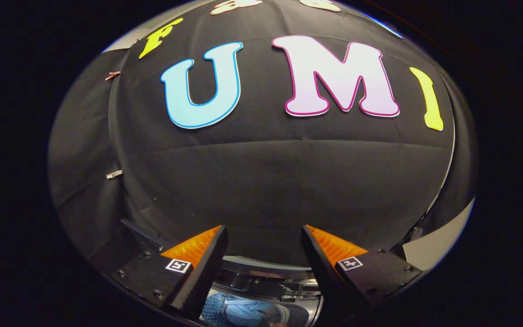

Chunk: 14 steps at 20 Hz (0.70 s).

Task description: Put the clothes into the washing machine and then close the washing machine lid.

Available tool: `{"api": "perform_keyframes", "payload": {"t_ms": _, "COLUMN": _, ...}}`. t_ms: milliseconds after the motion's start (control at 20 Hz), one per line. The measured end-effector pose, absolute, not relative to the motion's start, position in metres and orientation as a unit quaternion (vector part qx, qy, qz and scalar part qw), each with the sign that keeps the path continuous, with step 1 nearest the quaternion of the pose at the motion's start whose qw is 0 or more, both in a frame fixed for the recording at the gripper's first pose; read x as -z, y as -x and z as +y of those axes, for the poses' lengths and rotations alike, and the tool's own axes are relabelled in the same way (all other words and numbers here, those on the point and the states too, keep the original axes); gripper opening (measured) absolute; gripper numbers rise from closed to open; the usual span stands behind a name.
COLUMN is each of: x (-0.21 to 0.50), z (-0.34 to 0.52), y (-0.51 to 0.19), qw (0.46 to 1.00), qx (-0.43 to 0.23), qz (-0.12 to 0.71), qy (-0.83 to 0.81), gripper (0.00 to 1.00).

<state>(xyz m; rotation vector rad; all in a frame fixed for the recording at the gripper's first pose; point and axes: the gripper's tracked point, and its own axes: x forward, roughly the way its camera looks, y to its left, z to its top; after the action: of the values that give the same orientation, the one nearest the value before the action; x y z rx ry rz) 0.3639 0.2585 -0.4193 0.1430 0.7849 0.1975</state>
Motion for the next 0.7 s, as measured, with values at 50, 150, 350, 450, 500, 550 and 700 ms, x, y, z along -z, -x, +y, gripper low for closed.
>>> {"api": "perform_keyframes", "payload": {"t_ms": 50, "x": 0.416, "z": 0.258, "y": -0.358, "qw": 0.918, "qx": -0.095, "qz": 0.379, "qy": -0.068, "gripper": 1.00}}
{"api": "perform_keyframes", "payload": {"t_ms": 150, "x": 0.411, "z": 0.259, "y": -0.344, "qw": 0.919, "qx": -0.095, "qz": 0.376, "qy": -0.066, "gripper": 1.00}}
{"api": "perform_keyframes", "payload": {"t_ms": 350, "x": 0.401, "z": 0.259, "y": -0.303, "qw": 0.914, "qx": -0.097, "qz": 0.388, "qy": -0.062, "gripper": 1.00}}
{"api": "perform_keyframes", "payload": {"t_ms": 450, "x": 0.400, "z": 0.259, "y": -0.282, "qw": 0.913, "qx": -0.095, "qz": 0.392, "qy": -0.058, "gripper": 1.00}}
{"api": "perform_keyframes", "payload": {"t_ms": 500, "x": 0.400, "z": 0.260, "y": -0.274, "qw": 0.912, "qx": -0.095, "qz": 0.395, "qy": -0.054, "gripper": 1.00}}
{"api": "perform_keyframes", "payload": {"t_ms": 550, "x": 0.401, "z": 0.261, "y": -0.266, "qw": 0.910, "qx": -0.096, "qz": 0.401, "qy": -0.047, "gripper": 1.00}}
{"api": "perform_keyframes", "payload": {"t_ms": 700, "x": 0.414, "z": 0.262, "y": -0.238, "qw": 0.893, "qx": -0.102, "qz": 0.438, "qy": -0.006, "gripper": 1.00}}
